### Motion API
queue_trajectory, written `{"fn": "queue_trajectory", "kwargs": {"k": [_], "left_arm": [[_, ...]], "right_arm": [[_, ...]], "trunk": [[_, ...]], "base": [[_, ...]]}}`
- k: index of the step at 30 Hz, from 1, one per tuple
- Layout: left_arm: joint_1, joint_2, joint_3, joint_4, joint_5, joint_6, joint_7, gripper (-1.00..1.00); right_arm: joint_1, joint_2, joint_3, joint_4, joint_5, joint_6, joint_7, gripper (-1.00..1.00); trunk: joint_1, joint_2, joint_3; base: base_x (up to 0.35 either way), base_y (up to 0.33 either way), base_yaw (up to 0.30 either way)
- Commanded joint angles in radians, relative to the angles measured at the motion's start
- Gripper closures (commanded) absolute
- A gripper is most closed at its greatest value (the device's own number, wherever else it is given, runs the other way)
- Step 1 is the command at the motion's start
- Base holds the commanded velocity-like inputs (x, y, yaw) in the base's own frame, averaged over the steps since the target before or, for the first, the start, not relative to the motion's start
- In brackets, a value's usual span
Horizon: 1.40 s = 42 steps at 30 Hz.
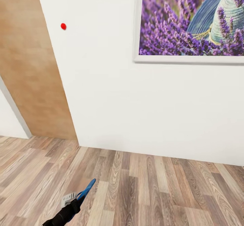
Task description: In the bedroom, move the book from the bed onto either nightstand, and place the two sandals side by side next to the bed.
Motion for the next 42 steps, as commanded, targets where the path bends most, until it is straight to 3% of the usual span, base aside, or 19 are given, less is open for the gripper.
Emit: {"fn": "queue_trajectory", "kwargs": {"k": [1, 19, 26, 42], "left_arm": [[-0.001, 0.000, 0.004, 0.001, 0.001, -0.002, -0.004, 1.00], [-0.001, 0.000, 0.003, 0.001, 0.001, 0.001, -0.001, 1.00], [-0.001, 0.000, 0.003, 0.002, 0.001, -0.001, -0.001, 1.00], [-0.001, 0.000, 0.003, 0.003, 0.002, -0.001, -0.002, 1.00]], "right_arm": [[-0.001, 0.000, -0.002, 0.000, -0.009, 0.010, 0.004, -1.00], [-0.001, 0.000, -0.002, 0.000, -0.009, 0.010, 0.004, -1.00], [-0.001, 0.000, -0.001, 0.000, -0.009, 0.010, 0.004, -1.00], [-0.001, 0.000, -0.001, 0.000, -0.009, 0.010, 0.004, -1.00]], "trunk": [[0.000, 0.000, -0.001], [0.000, 0.000, -0.001], [0.000, 0.000, -0.001], [0.000, 0.000, -0.001]], "base": [[0.013, 0.000, -0.125], [0.274, -0.006, -0.042], [0.219, -0.048, -0.243], [0.015, -0.003, -0.270]]}}
